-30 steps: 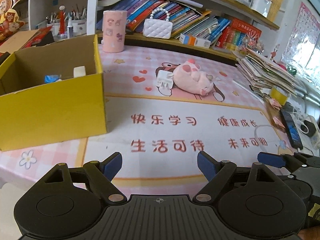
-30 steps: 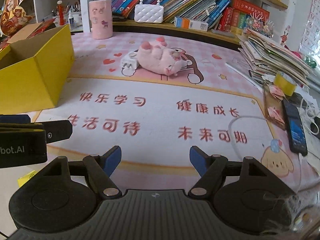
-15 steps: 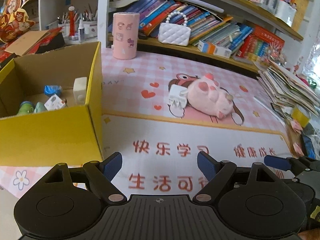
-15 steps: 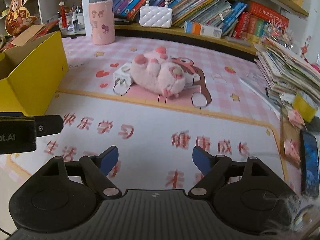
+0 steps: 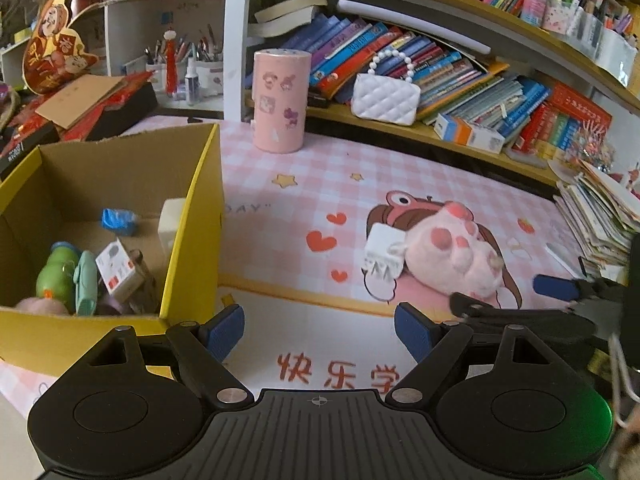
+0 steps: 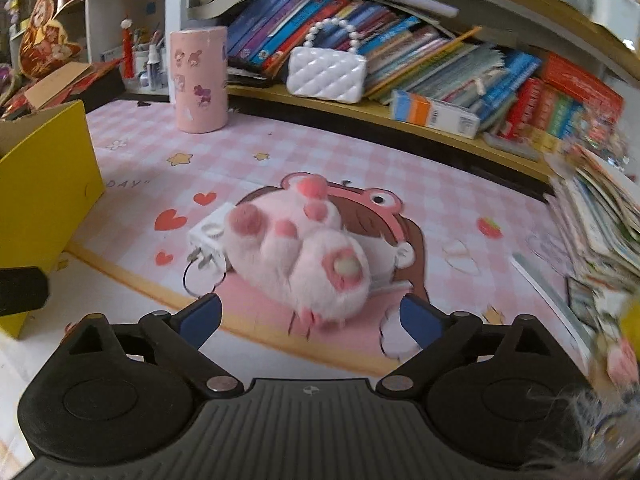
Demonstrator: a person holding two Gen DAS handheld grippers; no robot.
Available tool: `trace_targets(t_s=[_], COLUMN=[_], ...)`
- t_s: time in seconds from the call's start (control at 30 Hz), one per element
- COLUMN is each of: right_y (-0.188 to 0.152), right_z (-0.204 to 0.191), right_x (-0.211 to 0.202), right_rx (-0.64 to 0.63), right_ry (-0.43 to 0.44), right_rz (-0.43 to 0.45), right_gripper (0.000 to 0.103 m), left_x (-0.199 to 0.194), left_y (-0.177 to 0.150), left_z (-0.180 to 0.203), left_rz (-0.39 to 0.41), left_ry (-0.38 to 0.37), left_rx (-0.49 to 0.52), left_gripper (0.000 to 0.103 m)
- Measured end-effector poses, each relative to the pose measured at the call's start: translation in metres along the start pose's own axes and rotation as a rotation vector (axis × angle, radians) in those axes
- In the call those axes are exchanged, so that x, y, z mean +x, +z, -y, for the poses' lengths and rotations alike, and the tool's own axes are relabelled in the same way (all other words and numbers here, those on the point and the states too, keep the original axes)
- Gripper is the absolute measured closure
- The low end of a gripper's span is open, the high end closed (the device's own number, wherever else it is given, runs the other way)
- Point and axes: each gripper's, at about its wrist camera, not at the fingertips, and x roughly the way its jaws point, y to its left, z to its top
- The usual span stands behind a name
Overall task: Organize objects
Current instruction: 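Grasp the white charger plug with left tool while right tool grasps the pink pig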
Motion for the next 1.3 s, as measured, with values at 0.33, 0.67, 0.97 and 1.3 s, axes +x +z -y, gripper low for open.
trace_targets(t_s=[0.33, 0.67, 0.97, 1.3], right_y=[0.014, 0.015, -0.009, -0.033], right_z=[-0.007, 0.036, 0.067, 0.077], right_x=[0.049, 0.019, -0.017, -0.025], right_rx=[-0.097, 0.044, 0.152, 0.161], right_ry=[0.01, 0.066, 0.03, 0.011], right_rz=[0.011, 0.065, 0.044, -0.019], right_gripper=[0.029, 0.07, 0.071, 0.071], left_x=[0.008, 0.026, 0.053, 0.132], left_y=[0.006, 0.016, 0.027, 0.039], left_z=[0.007, 0.03, 0.059, 0.081], left_rz=[-0.005, 0.002, 0.013, -0.045], left_ry=[0.055, 0.038, -0.012, 0.052], left_rx=[-0.018, 0.004, 0.052, 0.122], left_gripper=[0.019, 0.019, 0.019, 0.028])
